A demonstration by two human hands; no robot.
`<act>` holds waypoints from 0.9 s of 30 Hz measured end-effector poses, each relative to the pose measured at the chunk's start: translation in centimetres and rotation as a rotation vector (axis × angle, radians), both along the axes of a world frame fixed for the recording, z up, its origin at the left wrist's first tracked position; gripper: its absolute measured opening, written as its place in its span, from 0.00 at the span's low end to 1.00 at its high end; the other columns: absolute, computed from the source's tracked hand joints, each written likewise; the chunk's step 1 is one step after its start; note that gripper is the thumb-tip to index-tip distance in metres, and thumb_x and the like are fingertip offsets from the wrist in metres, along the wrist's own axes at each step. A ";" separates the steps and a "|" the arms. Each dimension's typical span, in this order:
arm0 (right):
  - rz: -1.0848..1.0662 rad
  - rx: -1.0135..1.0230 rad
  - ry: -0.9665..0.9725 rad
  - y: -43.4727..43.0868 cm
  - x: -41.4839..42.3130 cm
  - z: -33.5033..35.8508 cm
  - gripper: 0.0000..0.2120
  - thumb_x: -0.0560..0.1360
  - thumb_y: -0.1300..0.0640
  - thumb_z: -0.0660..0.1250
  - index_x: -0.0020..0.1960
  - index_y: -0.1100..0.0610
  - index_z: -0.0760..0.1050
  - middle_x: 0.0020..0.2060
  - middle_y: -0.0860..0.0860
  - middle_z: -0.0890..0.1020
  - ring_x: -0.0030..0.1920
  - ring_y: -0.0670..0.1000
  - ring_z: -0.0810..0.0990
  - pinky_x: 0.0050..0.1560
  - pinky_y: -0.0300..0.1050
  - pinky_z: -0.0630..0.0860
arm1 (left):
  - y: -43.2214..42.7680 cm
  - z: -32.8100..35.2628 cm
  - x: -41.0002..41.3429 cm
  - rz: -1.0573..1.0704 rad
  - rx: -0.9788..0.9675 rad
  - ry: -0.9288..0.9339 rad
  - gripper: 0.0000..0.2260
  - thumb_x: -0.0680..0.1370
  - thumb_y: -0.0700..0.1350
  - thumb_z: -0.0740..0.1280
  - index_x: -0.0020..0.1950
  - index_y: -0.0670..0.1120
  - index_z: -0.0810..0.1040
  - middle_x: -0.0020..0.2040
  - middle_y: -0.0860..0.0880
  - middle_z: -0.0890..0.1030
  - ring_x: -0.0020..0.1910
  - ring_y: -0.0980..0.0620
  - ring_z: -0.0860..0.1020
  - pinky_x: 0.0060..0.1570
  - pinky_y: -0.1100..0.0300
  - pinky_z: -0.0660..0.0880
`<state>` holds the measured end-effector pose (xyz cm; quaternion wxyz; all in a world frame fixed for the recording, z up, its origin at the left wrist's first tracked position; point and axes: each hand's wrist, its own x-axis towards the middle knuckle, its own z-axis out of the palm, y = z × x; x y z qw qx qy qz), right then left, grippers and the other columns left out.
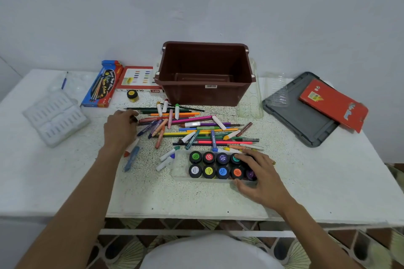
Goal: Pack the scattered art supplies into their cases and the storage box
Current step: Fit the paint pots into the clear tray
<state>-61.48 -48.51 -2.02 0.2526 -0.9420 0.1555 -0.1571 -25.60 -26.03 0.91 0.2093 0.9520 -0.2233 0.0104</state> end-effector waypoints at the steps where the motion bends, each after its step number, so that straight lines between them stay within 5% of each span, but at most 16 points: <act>1: -0.002 0.000 0.001 0.0 0.0 0.0 0.29 0.72 0.37 0.66 0.70 0.46 0.71 0.68 0.43 0.69 0.67 0.48 0.66 0.66 0.43 0.63 | 0.0 0.2 -0.4 -0.019 -0.057 -0.019 0.13 0.75 0.39 0.69 0.59 0.47 0.80 0.53 0.40 0.80 0.50 0.38 0.78 0.49 0.47 0.76; 6: -0.001 0.002 0.014 0.0 0.1 0.0 0.29 0.72 0.37 0.66 0.70 0.45 0.71 0.69 0.42 0.69 0.68 0.47 0.66 0.66 0.35 0.56 | -0.8 2.3 -5.3 -0.154 -0.473 0.196 0.09 0.74 0.38 0.73 0.52 0.47 0.79 0.52 0.49 0.81 0.49 0.54 0.80 0.48 0.66 0.72; 10: 0.002 0.005 0.005 -0.1 0.1 0.2 0.29 0.72 0.38 0.67 0.70 0.46 0.71 0.68 0.43 0.69 0.67 0.46 0.66 0.67 0.32 0.56 | -0.9 3.3 -9.4 -0.336 -0.474 0.327 0.10 0.73 0.41 0.75 0.50 0.46 0.78 0.50 0.54 0.82 0.47 0.64 0.79 0.42 0.74 0.74; 12: 0.001 0.001 0.008 -0.1 0.1 0.1 0.29 0.72 0.39 0.67 0.70 0.47 0.71 0.68 0.44 0.70 0.67 0.47 0.66 0.68 0.30 0.54 | -0.8 3.3 -10.8 -0.427 -0.447 0.331 0.10 0.72 0.41 0.76 0.49 0.47 0.78 0.50 0.55 0.82 0.42 0.67 0.79 0.45 0.72 0.75; 17: -0.002 0.003 0.010 0.0 0.1 0.2 0.29 0.71 0.38 0.66 0.70 0.46 0.71 0.68 0.44 0.70 0.67 0.45 0.64 0.66 0.39 0.60 | -0.3 2.5 -12.4 -0.584 -0.376 0.283 0.10 0.71 0.43 0.77 0.49 0.49 0.79 0.50 0.56 0.82 0.51 0.62 0.78 0.52 0.73 0.71; 27: -0.009 0.006 0.011 0.1 0.0 0.1 0.29 0.71 0.38 0.66 0.70 0.46 0.71 0.69 0.45 0.69 0.67 0.45 0.64 0.66 0.41 0.60 | -0.4 -0.2 -13.0 -0.594 -0.264 0.134 0.12 0.69 0.42 0.78 0.49 0.49 0.80 0.52 0.53 0.83 0.52 0.49 0.77 0.56 0.47 0.74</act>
